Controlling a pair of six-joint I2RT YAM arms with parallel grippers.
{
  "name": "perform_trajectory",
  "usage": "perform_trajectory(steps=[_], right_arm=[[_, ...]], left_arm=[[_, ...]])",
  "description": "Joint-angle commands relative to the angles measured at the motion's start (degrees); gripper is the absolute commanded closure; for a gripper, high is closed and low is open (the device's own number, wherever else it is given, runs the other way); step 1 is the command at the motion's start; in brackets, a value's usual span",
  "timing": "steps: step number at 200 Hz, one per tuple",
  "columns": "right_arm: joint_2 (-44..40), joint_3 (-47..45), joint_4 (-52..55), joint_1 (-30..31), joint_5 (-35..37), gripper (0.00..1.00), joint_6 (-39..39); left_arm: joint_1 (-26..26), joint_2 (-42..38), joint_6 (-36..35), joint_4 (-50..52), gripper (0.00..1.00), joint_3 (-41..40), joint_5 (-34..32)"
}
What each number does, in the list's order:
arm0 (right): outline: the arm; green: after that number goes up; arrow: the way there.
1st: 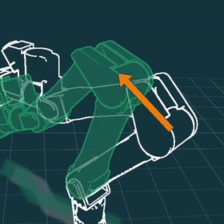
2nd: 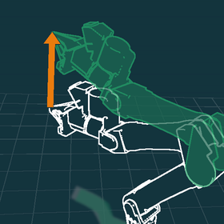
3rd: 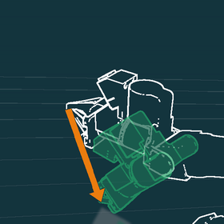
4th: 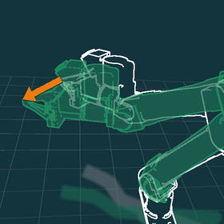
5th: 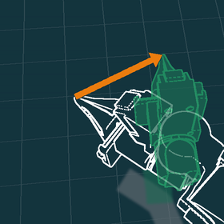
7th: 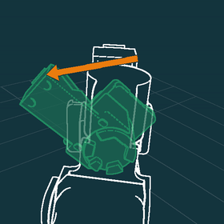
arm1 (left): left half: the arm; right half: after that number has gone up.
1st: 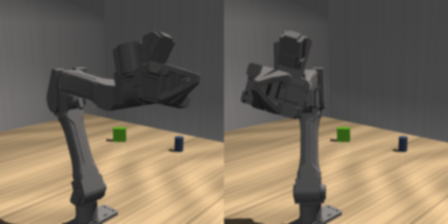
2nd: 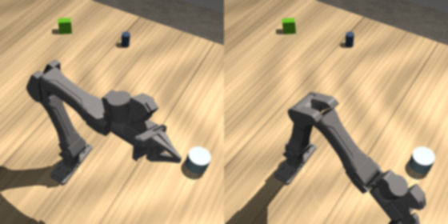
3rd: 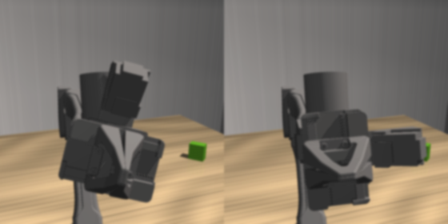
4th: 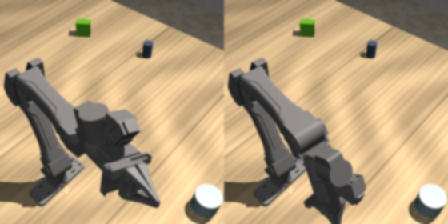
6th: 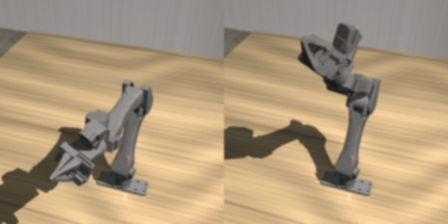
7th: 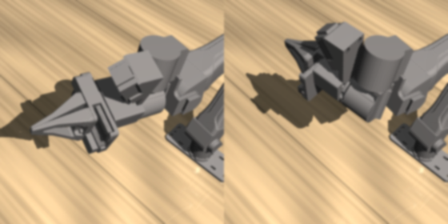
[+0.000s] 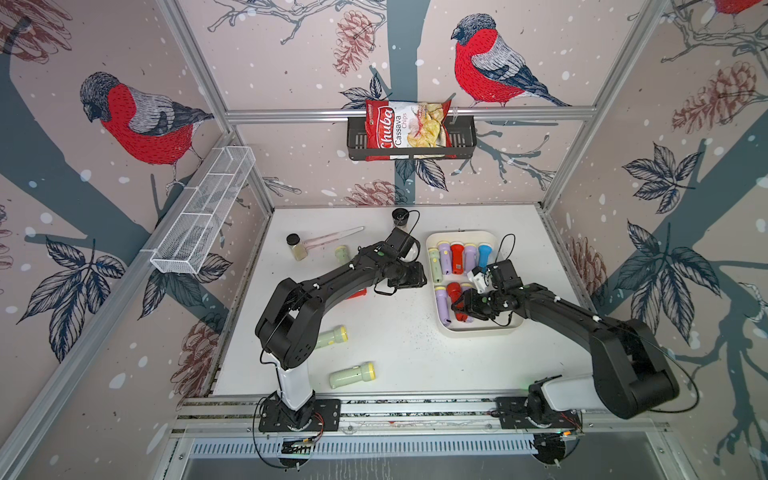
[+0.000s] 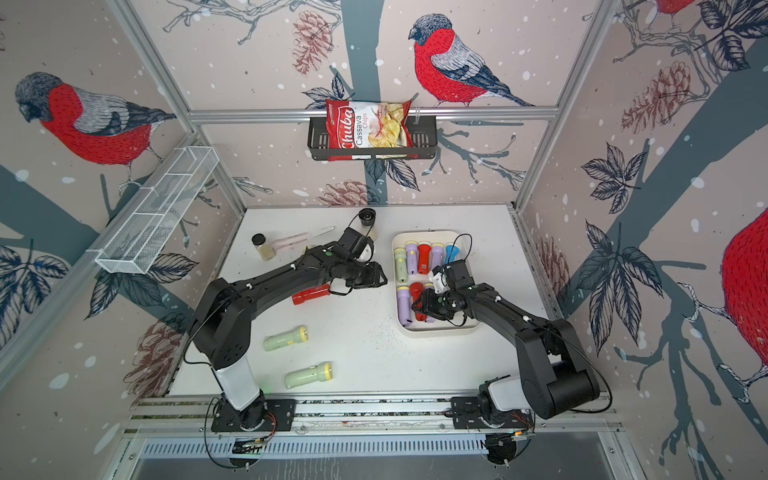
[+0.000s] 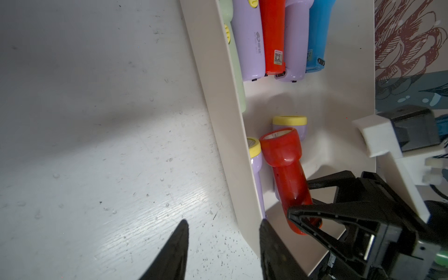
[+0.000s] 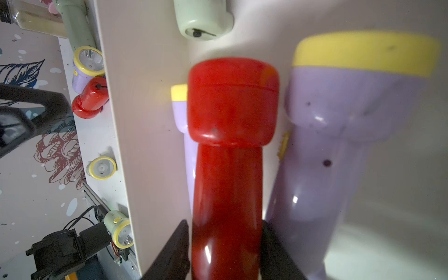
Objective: Put the flashlights into the storage boxes
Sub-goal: Place the flashlight at the storage box.
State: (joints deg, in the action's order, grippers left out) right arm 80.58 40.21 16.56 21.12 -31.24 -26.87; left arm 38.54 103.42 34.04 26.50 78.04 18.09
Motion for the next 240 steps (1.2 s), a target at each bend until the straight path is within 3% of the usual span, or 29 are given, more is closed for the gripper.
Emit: perform_trajectory(steps=[1, 35, 105, 134, 187, 216, 240], right_arm=[[0.40, 1.07, 0.49, 0.32, 0.18, 0.44, 1.03], [-1.73, 3.17, 3.47, -0.31, 1.62, 0.33, 2.13], [-3.04, 5.34, 8.46, -8.36, 5.14, 0.28, 6.09], [-0.42, 6.86, 7.95, -8.34, 4.00, 0.28, 6.97], [-3.46, 9.19, 5.80, -6.68, 5.62, 0.27, 7.02], [-6.39, 6.72, 4.25, -5.23, 5.93, 0.27, 6.96], [-8.35, 4.26, 1.80, -4.62, 5.34, 0.27, 5.99]], left_arm=[[0.07, 0.01, -0.82, 0.57, 0.52, 0.14, 0.08], [0.04, -0.90, -1.07, 0.58, 0.52, -0.12, -0.07], [-0.89, -7.09, -7.93, 4.59, 0.52, -1.38, -3.76], [-1.18, -10.45, -17.75, 9.55, 0.46, -0.91, -6.36], [-1.95, -16.29, -38.28, 18.09, 0.43, -1.29, -8.40], [-2.73, -19.18, -43.81, 21.55, 0.42, -3.39, -13.50], [-4.24, -19.81, -51.55, 25.92, 0.41, -4.26, -13.55]])
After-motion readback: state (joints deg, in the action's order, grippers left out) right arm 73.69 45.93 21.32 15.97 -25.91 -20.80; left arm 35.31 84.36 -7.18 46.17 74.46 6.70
